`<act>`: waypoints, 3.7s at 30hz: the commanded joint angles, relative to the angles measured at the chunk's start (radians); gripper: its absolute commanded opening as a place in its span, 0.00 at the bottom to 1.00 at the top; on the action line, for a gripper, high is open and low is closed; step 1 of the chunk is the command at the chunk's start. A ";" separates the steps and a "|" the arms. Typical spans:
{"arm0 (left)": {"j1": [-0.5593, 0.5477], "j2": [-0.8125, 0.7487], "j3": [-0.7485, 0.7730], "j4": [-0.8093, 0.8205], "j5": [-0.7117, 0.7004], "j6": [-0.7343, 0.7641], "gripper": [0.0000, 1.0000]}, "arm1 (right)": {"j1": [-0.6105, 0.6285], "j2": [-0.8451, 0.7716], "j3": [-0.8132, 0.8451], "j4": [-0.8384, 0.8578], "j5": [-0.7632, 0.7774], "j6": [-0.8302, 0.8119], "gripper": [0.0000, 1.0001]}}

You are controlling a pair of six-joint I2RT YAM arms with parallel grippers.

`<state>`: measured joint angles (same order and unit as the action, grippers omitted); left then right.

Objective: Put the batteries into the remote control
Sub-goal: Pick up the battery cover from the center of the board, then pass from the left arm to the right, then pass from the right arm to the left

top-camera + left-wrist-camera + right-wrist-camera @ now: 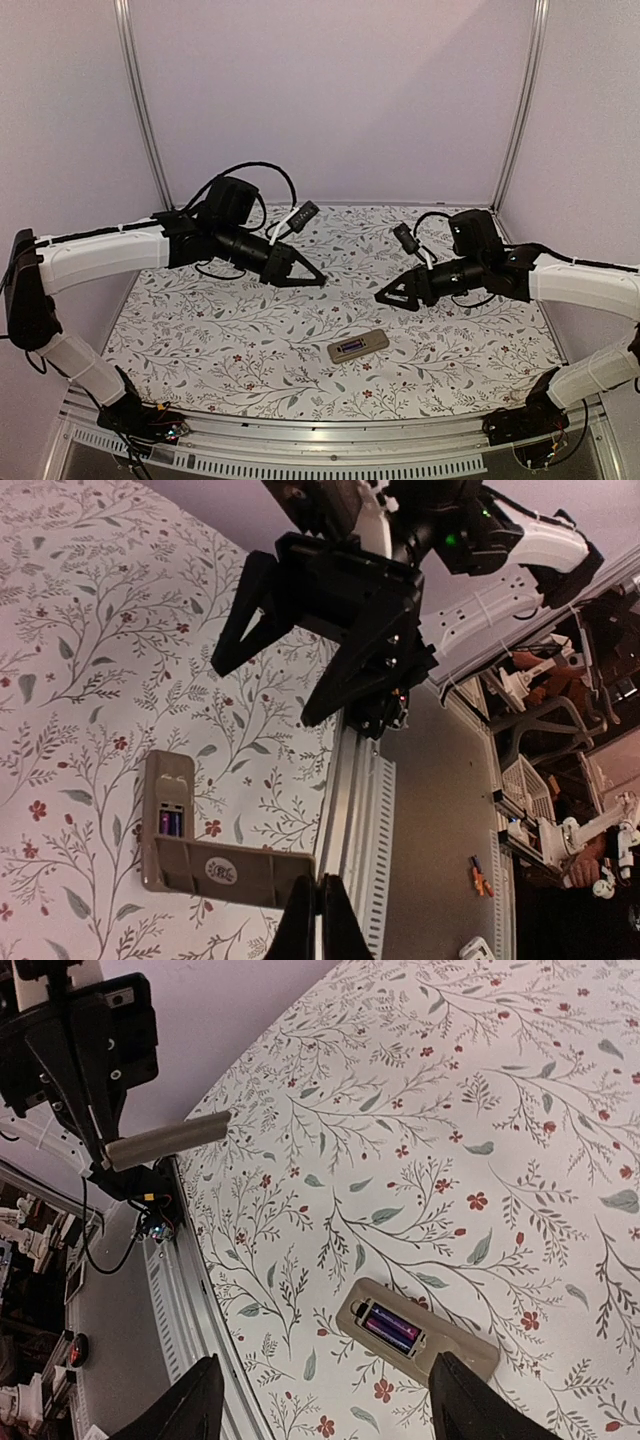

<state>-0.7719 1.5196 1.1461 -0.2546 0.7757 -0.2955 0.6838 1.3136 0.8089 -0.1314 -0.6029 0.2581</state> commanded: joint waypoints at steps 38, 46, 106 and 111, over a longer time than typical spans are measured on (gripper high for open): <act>-0.258 0.003 0.146 0.181 0.599 -0.056 0.00 | 0.405 -0.138 0.317 -0.196 -0.179 -0.419 0.31; -0.259 0.004 0.074 0.464 0.589 -0.243 0.00 | 0.409 -0.131 0.333 -0.166 -0.227 -0.381 0.14; -0.542 -0.144 0.017 -0.226 -0.772 1.067 0.41 | 0.218 0.186 0.329 -0.324 -0.428 -0.043 0.00; -0.543 -0.135 0.015 -0.226 -0.772 1.077 0.35 | 0.218 0.188 0.327 -0.321 -0.434 -0.039 0.00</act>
<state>-1.2984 1.3701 1.1492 -0.4767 0.0097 0.7605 0.9066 1.4879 1.1202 -0.4561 -1.0126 0.2111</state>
